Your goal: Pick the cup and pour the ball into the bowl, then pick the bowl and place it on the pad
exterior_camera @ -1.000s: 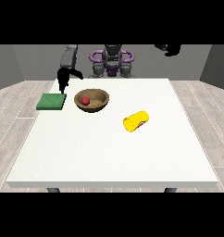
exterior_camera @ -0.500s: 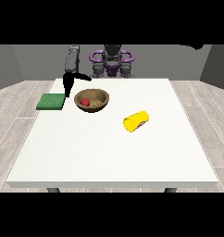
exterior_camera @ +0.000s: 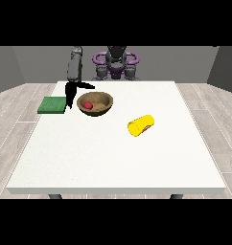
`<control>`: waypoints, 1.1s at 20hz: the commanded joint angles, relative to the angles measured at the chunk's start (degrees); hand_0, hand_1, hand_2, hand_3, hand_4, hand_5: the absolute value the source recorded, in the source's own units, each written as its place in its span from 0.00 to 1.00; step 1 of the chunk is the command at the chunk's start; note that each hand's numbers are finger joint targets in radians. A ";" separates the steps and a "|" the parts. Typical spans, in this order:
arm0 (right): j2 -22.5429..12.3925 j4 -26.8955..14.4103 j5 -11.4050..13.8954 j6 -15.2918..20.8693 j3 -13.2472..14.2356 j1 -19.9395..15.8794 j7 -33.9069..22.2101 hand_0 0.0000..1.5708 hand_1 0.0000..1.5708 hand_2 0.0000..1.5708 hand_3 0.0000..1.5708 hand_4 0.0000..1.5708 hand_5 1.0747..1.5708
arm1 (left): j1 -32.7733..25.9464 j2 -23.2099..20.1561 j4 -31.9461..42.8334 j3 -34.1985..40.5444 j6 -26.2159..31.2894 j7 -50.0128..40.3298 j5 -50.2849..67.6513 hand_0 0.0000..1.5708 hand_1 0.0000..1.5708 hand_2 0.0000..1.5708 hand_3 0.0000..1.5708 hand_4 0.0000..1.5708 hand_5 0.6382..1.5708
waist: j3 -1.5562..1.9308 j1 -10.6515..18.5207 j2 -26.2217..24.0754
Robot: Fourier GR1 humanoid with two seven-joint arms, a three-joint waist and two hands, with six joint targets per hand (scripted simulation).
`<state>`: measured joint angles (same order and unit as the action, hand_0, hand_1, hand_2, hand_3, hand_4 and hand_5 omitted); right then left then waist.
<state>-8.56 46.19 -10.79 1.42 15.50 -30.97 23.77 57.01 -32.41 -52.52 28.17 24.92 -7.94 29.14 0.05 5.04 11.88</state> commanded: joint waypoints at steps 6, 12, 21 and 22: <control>-3.62 -10.52 -2.69 -5.15 3.77 -2.57 6.21 0.00 0.00 0.00 0.00 0.00 1.00 | 0.93 -1.03 -4.68 -0.50 -0.63 -3.60 5.00 0.00 0.00 0.00 0.00 0.07 1.00 | 0.02 2.01 4.09; -3.70 -15.92 -3.42 -6.17 5.06 -5.24 10.74 0.00 0.00 0.00 0.00 0.00 0.99 | 3.21 -0.95 -9.49 -1.85 -3.86 -5.82 6.68 0.00 0.00 0.00 0.00 0.00 1.00 | 0.05 3.36 6.90; -3.18 -20.08 -3.96 -2.28 5.88 -2.52 5.19 1.00 1.00 1.00 0.35 0.63 0.96 | 5.64 -2.95 -10.34 -0.88 -2.30 -8.58 10.60 0.00 0.00 0.00 0.00 0.00 1.00 | 0.01 6.40 10.22; -3.14 -19.96 -3.36 -0.71 5.33 -1.40 3.37 1.00 1.00 1.00 0.70 0.60 1.00 | 3.08 -1.17 -10.00 -1.62 -1.92 -8.71 10.49 0.00 0.00 0.00 0.00 0.00 1.00 | -0.09 6.63 7.14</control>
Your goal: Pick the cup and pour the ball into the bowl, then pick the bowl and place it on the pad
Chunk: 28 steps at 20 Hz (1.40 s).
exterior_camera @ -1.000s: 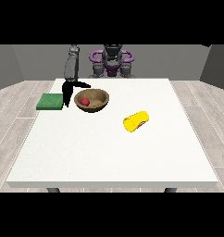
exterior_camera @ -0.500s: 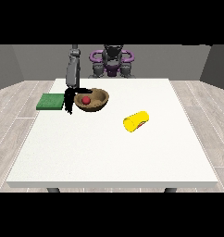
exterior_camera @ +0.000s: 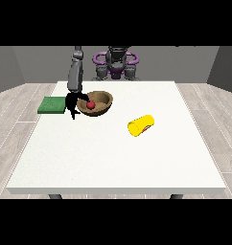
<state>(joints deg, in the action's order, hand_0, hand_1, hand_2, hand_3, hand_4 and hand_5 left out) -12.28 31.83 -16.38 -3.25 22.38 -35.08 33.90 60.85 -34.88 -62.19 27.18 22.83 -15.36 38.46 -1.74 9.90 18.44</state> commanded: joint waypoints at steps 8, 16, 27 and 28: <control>-5.57 -3.15 3.91 7.71 -3.52 -0.47 -18.39 1.00 1.00 1.00 0.98 0.68 1.00 | -4.43 1.31 3.74 0.04 -0.16 0.07 0.22 0.00 0.00 0.00 0.00 0.00 1.00 | 1.59 -2.00 -5.36; -9.11 1.96 6.60 8.55 -8.11 -6.79 -32.36 1.00 1.00 1.00 0.73 0.72 0.96 | -9.52 -5.74 12.44 3.45 4.04 2.79 -0.59 0.00 0.00 0.00 0.00 0.00 1.00 | 1.67 -9.10 -10.34; -19.40 -0.80 6.85 -1.46 -5.96 -1.82 -25.53 1.00 1.00 1.00 0.69 0.73 0.99 | -8.85 -6.64 9.00 3.64 1.83 2.98 2.71 0.00 0.00 0.00 0.00 0.00 1.00 | 1.80 -9.65 -5.67; -17.00 1.62 7.66 -0.08 -8.04 -3.34 -29.83 1.00 1.00 1.00 0.69 0.73 0.99 | -10.73 -5.68 10.60 2.96 1.36 6.69 -0.04 0.00 0.00 0.00 0.00 0.00 1.00 | 1.75 -11.72 -7.21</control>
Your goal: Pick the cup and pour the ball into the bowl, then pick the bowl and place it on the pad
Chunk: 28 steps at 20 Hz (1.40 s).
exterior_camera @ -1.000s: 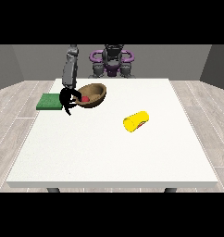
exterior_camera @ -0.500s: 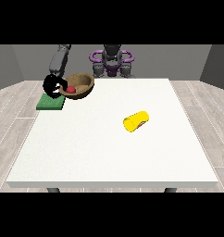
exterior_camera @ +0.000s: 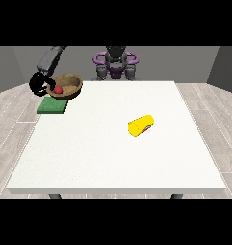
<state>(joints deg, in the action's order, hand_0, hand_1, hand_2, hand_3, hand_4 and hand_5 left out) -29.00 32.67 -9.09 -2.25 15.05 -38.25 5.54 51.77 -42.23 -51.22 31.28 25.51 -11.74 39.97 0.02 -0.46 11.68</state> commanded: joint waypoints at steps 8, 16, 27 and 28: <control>-9.81 -7.32 -0.93 -6.32 4.97 1.68 8.64 1.00 1.00 1.00 0.59 0.73 0.99 | 3.75 -0.03 -9.59 -2.86 -4.15 -4.15 3.39 0.00 0.00 0.00 0.00 0.00 1.00 | 0.10 2.98 5.68; -14.01 -14.97 -4.74 -9.75 10.62 -0.37 11.29 1.00 1.00 1.00 0.56 0.67 0.98 | 5.41 -1.46 -19.68 -2.71 -7.49 -7.87 7.42 0.00 0.00 0.00 0.00 0.00 1.00 | 0.22 6.69 12.35; -21.02 -17.33 -3.75 -6.89 11.86 -1.88 12.27 0.16 0.16 0.25 0.24 0.00 0.73 | 1.54 -3.46 -30.30 -0.83 -11.76 -11.94 11.58 0.00 0.00 0.00 0.00 0.00 0.99 | 0.12 7.01 14.02; -22.14 -17.22 -4.36 -7.16 12.53 -3.77 11.39 0.16 0.16 0.22 0.04 0.00 0.71 | 1.33 -2.05 -32.01 -1.09 -12.89 -11.09 11.58 0.00 0.00 0.00 0.00 0.00 0.99 | 0.14 7.08 15.36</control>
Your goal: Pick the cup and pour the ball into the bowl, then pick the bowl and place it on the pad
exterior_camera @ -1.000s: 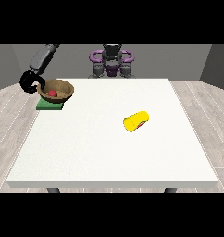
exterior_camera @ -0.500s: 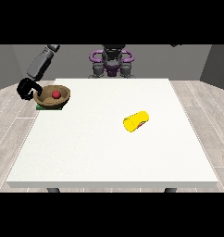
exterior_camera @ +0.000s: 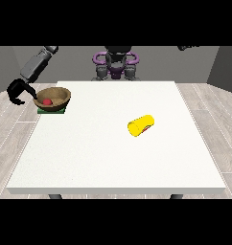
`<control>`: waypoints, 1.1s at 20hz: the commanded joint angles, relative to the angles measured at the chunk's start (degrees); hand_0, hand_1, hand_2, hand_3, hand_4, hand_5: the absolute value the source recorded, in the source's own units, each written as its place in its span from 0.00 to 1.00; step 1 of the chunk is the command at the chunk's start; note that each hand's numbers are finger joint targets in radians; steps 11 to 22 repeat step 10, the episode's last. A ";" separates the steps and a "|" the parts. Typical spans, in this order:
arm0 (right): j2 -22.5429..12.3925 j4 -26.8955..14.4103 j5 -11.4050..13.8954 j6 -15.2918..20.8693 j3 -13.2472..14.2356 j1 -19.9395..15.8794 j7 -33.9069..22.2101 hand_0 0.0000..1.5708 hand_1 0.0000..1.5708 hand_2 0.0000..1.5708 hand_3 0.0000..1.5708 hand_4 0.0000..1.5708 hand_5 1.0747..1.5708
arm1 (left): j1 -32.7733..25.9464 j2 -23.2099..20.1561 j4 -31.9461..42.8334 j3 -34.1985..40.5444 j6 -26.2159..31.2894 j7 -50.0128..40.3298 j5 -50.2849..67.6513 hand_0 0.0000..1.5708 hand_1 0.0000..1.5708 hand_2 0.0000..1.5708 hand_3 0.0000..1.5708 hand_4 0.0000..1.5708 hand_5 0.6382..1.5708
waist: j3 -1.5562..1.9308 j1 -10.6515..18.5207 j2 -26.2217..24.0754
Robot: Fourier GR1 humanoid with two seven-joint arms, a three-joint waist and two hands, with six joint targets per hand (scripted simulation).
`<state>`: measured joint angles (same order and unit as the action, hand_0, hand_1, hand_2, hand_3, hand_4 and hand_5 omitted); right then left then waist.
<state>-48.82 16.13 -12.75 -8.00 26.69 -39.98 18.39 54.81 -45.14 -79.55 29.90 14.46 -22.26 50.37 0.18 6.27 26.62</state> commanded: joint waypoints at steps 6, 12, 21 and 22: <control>-2.94 -0.49 -1.62 -4.16 1.12 -2.63 -4.27 0.24 0.24 0.16 0.00 0.00 0.69 | -4.68 0.48 -3.06 1.00 -2.07 -1.09 1.96 0.00 0.00 0.00 0.00 0.00 0.99 | -0.13 -1.78 -2.79; -4.22 2.79 -1.90 -9.43 -0.30 -5.68 -9.78 0.24 0.24 0.08 0.26 0.20 0.60 | -7.92 4.11 2.02 -1.98 -0.35 0.69 -0.74 0.00 0.00 0.00 0.00 0.00 0.99 | -0.29 -3.27 -10.24; -4.22 2.79 -1.90 -9.43 -0.30 -5.68 -9.78 0.24 0.24 0.08 0.26 0.20 0.60 | -7.92 4.11 2.02 -1.98 -0.35 0.69 -0.74 0.00 0.00 0.00 0.00 0.00 0.99 | -0.29 -3.27 -10.24; -4.22 2.79 -1.90 -9.43 -0.30 -5.68 -9.78 0.24 0.24 0.08 0.26 0.20 0.60 | -7.92 4.11 2.02 -1.98 -0.35 0.69 -0.74 0.00 0.00 0.00 0.00 0.00 0.99 | -0.29 -3.27 -10.24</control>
